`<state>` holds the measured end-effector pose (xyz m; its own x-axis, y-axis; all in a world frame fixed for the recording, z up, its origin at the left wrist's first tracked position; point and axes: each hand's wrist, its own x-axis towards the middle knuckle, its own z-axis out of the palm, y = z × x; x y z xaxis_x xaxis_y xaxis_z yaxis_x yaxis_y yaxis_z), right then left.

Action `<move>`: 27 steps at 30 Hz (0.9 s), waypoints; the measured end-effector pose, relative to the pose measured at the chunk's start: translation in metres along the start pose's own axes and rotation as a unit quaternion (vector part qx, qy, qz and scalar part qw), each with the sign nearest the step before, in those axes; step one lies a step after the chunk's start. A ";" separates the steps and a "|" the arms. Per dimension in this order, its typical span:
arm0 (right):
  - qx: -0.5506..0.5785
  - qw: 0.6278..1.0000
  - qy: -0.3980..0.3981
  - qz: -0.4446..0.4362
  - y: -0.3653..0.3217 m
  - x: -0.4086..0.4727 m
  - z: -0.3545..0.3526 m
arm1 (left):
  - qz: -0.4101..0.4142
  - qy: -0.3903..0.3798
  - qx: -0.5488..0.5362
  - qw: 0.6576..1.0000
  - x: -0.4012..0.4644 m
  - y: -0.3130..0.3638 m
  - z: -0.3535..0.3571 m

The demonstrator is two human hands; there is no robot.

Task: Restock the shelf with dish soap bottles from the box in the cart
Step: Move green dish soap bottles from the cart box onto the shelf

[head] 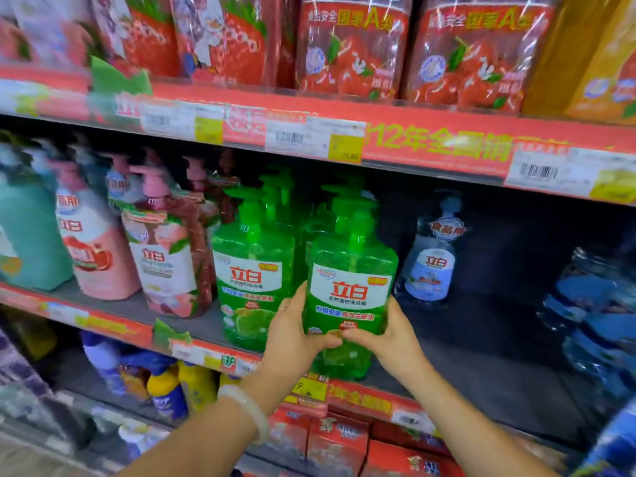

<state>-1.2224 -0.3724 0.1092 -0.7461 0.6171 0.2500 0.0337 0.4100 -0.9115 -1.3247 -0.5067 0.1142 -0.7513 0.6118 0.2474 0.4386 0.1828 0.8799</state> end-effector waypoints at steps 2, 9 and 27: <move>-0.001 1.000 0.015 0.007 -0.001 -0.001 0.004 | 0.011 -0.002 0.007 1.000 0.000 -0.002 -0.002; -0.020 0.999 0.045 0.002 -0.001 0.000 0.016 | 0.002 -0.008 0.031 0.999 0.005 -0.006 -0.007; -0.136 0.990 0.014 0.036 -0.008 0.000 0.024 | 0.006 0.069 0.165 0.984 0.002 -0.017 -0.016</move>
<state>-1.2387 -0.3919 0.1090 -0.7169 0.6679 0.2000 0.2670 0.5280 -0.8062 -1.3411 -0.5208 0.1064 -0.7949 0.5093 0.3298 0.5669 0.4296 0.7030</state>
